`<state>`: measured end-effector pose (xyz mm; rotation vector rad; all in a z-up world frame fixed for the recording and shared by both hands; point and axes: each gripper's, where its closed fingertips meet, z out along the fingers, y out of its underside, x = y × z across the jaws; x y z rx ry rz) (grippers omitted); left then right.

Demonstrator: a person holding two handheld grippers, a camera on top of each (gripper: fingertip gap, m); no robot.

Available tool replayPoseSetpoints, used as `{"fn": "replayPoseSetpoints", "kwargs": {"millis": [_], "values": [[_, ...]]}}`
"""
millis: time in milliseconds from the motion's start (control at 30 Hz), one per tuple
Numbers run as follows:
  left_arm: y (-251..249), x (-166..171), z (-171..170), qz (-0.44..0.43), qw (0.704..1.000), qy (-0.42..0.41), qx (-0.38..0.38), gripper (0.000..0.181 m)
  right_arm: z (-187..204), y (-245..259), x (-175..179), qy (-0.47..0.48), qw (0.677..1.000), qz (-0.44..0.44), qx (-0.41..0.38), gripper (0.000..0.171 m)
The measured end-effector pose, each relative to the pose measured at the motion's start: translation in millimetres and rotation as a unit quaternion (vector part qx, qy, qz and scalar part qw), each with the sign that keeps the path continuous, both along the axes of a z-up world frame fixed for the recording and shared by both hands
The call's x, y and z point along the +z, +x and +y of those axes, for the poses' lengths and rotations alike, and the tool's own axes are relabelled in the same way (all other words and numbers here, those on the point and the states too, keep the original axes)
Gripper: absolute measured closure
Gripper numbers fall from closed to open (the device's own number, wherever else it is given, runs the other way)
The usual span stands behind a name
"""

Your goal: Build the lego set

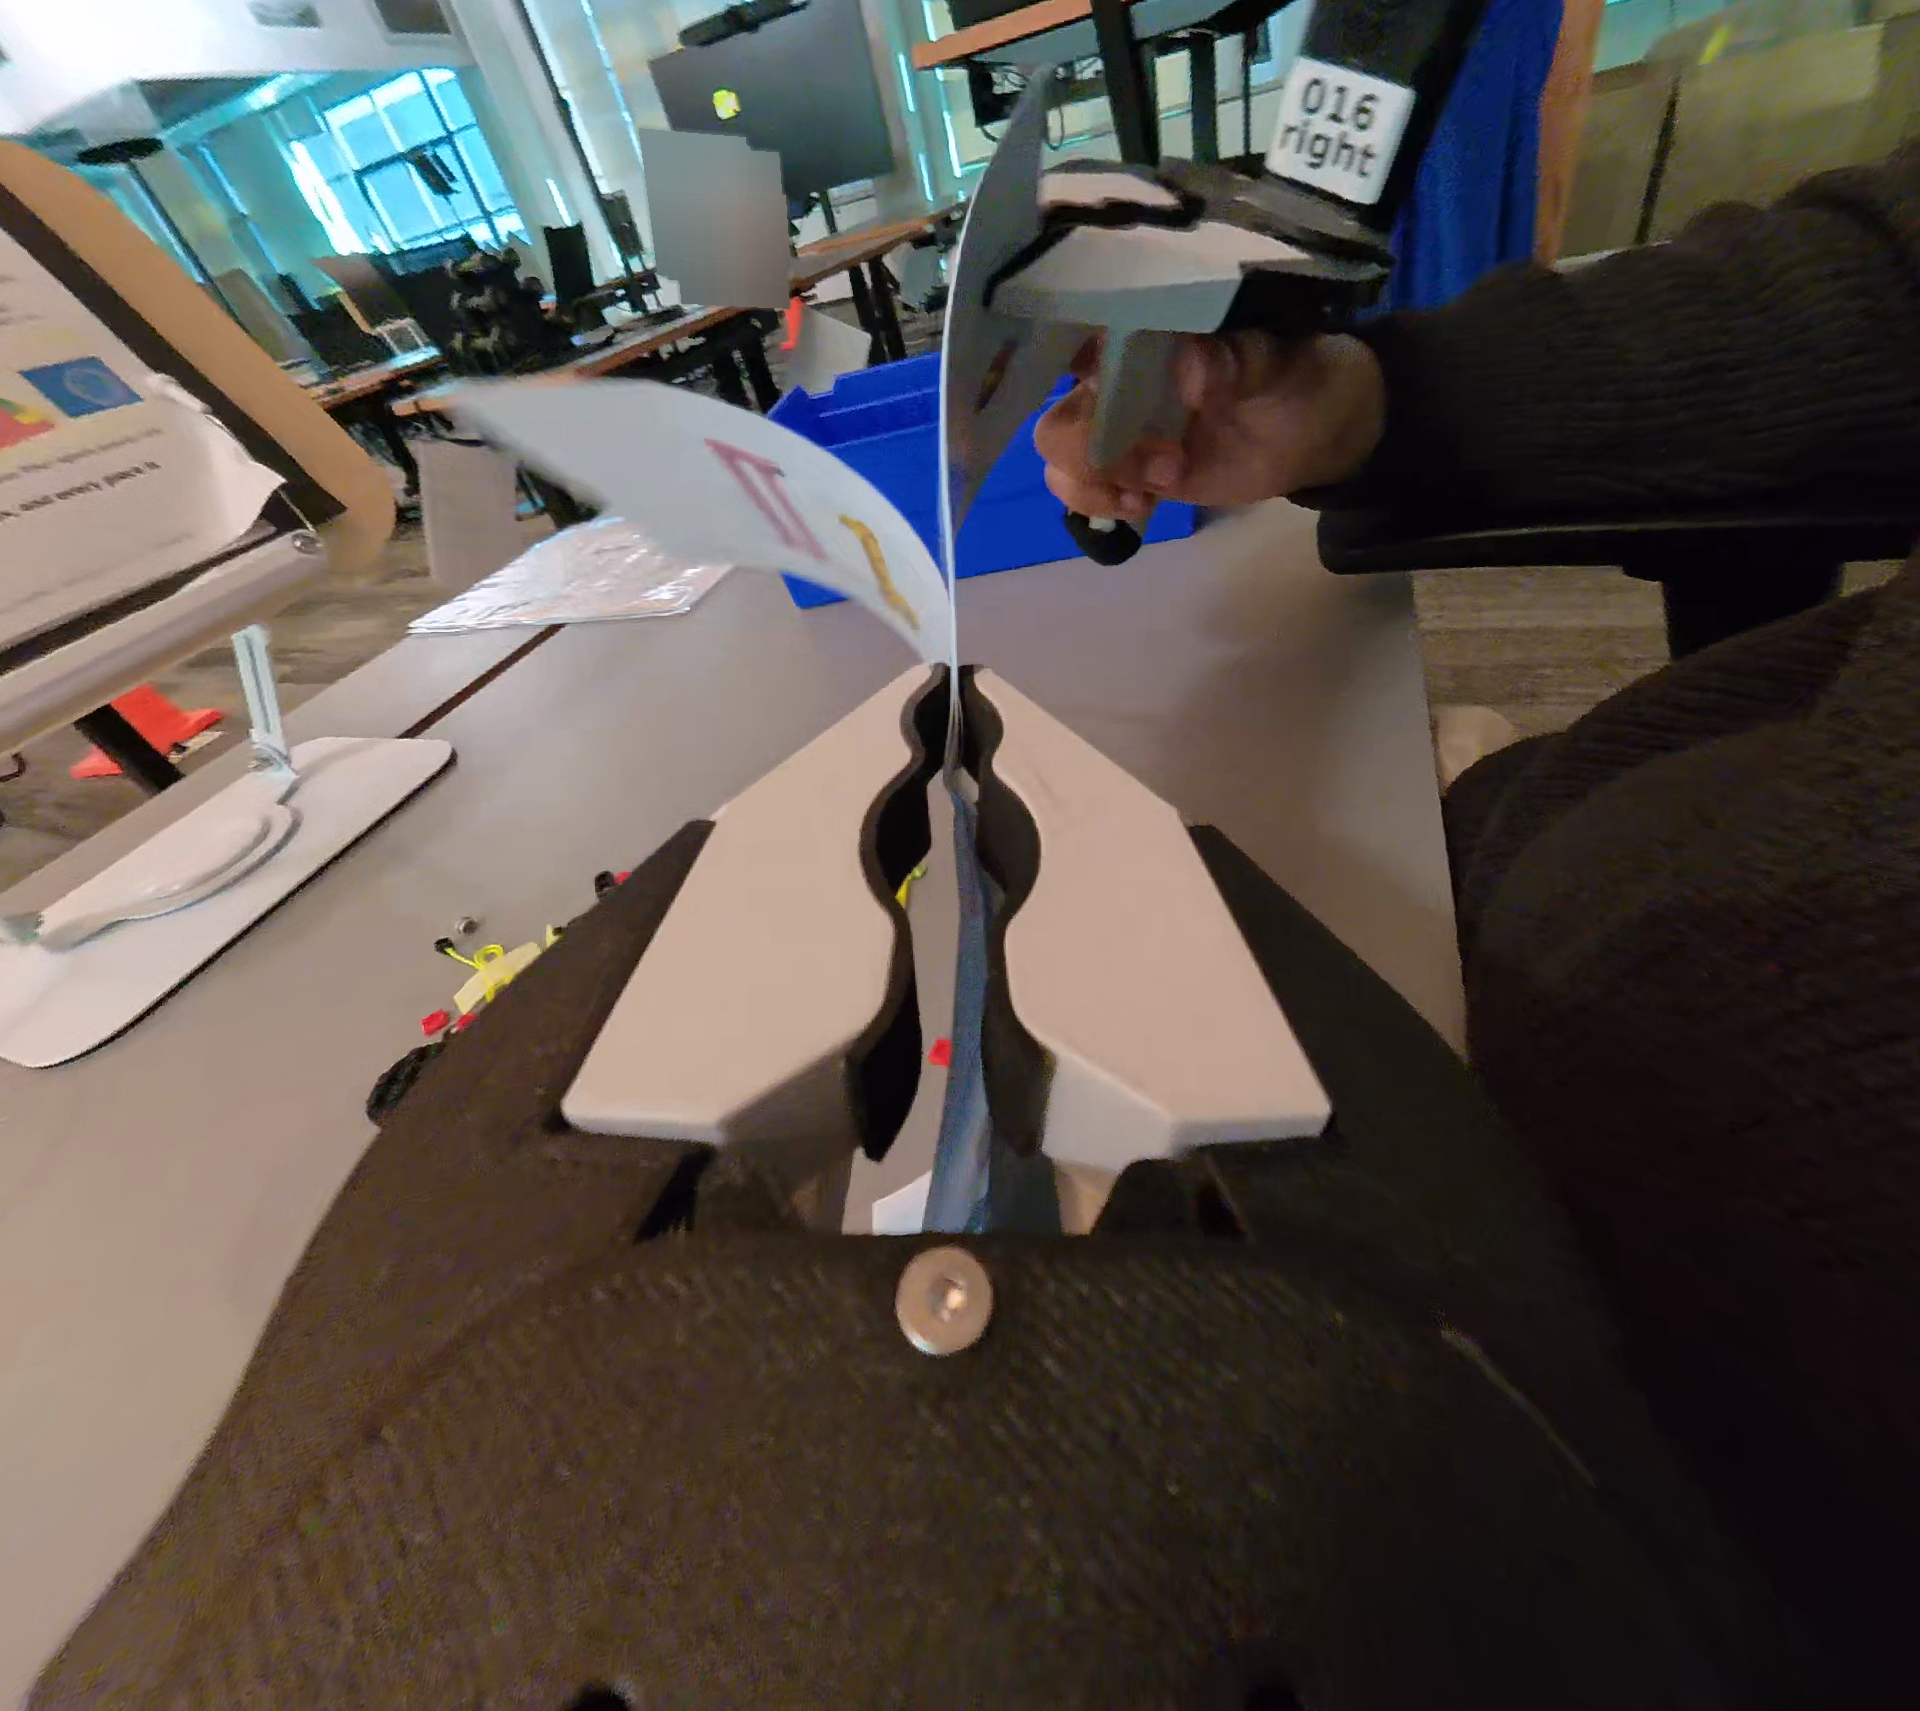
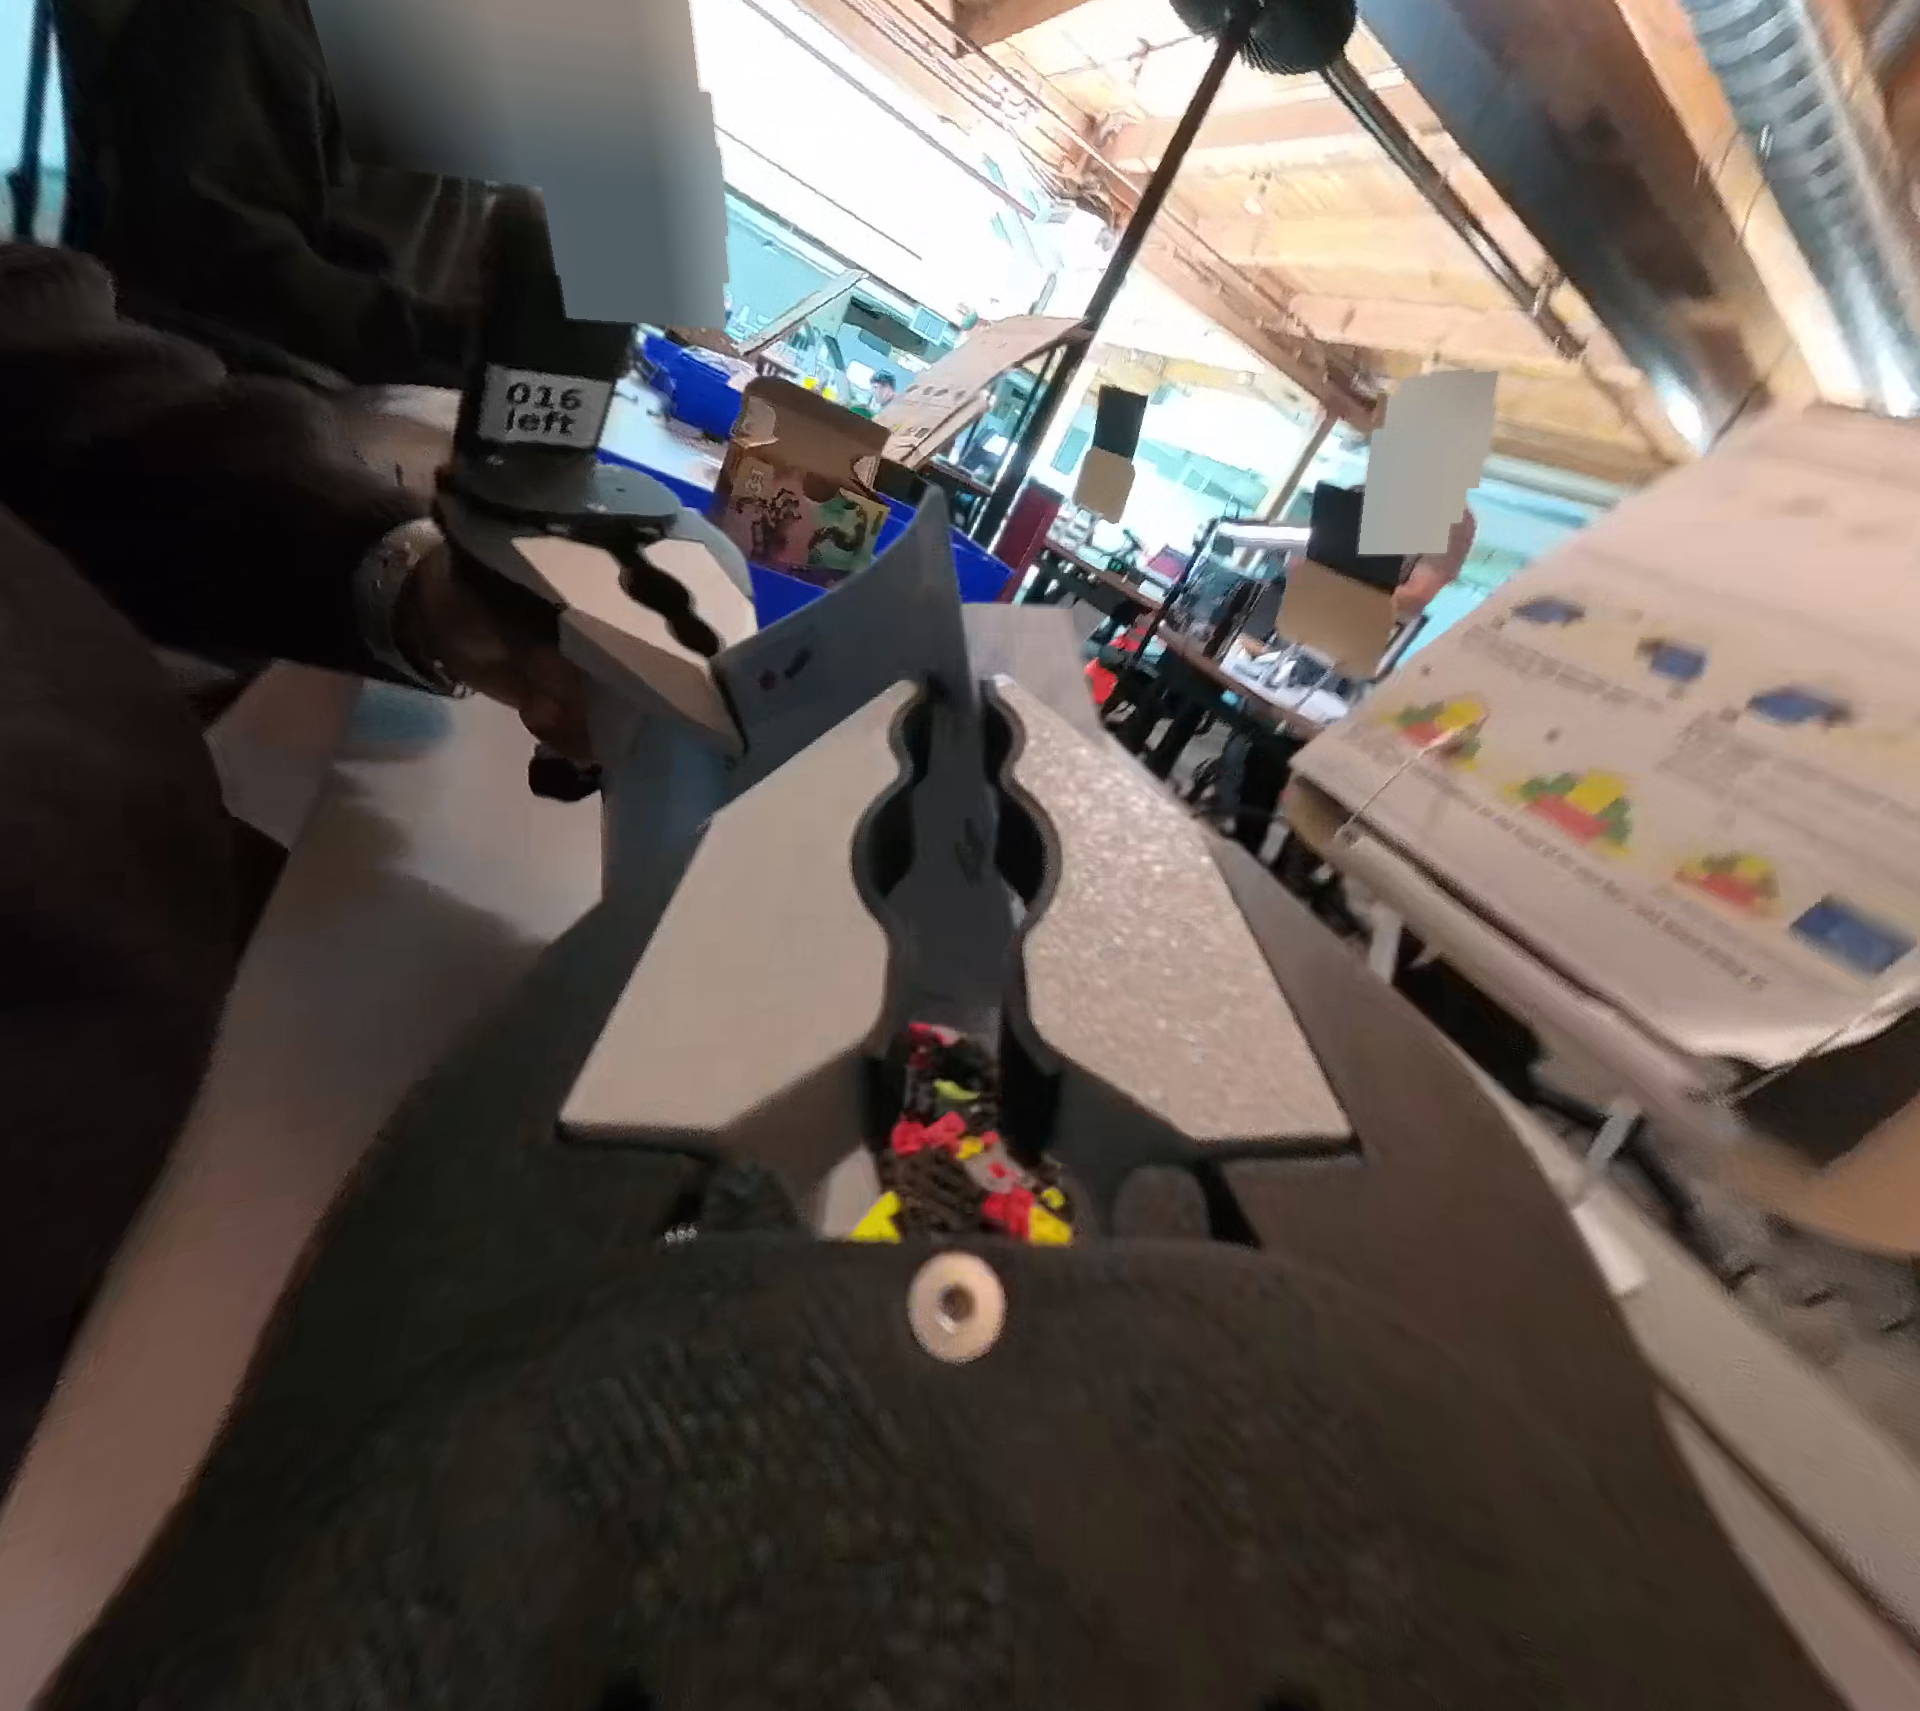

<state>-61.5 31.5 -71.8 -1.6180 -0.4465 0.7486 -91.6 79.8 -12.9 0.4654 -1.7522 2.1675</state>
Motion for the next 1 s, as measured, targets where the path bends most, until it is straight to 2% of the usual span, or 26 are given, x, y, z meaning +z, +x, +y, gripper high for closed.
{"fn": "replayPoseSetpoints", "kwargs": {"millis": [100,200,300,333,400,433,467,533,700,933,1000], "values": [[2,0,0,-0.011,1.000,0.001,-0.012,0.181,0,-20,-4,0.004,0.997,-0.082,0.000,0.146],[3,2,-2,-0.038,0.999,0.017,-0.026,0.181,-2,-35,-12,0.020,0.987,-0.162,0.006,0.121],[6,-3,-2,-0.096,0.993,0.034,-0.054,0.181,-5,-37,-20,0.043,0.963,-0.260,0.050,0.098],[7,-5,-2,-0.114,0.991,0.037,-0.063,0.181,-6,-37,-22,0.051,0.956,-0.283,0.065,0.095],[6,-9,-4,-0.131,0.989,0.034,-0.064,0.181,-7,-30,-26,0.070,0.946,-0.302,0.096,0.098],[5,-10,-5,-0.133,0.989,0.027,-0.059,0.181,-7,-23,-30,0.084,0.944,-0.299,0.115,0.107],[4,-11,-7,-0.134,0.989,0.021,-0.054,0.181,-7,-15,-33,0.101,0.942,-0.291,0.134,0.120],[1,-13,-11,-0.135,0.990,0.011,-0.042,0.181,-6,1,-40,0.132,0.942,-0.259,0.166,0.169],[-4,-17,-22,-0.144,0.989,0.016,-0.032,0.181,-11,16,-45,0.167,0.940,-0.239,0.178,0.171],[-24,-15,-44,-0.114,0.992,0.033,0.052,0.140,-14,8,-30,0.121,0.935,-0.287,0.172,0.171],[-29,-11,-51,-0.102,0.991,0.043,0.072,0.137,-12,3,-22,0.098,0.932,-0.302,0.174,0.171]]}}
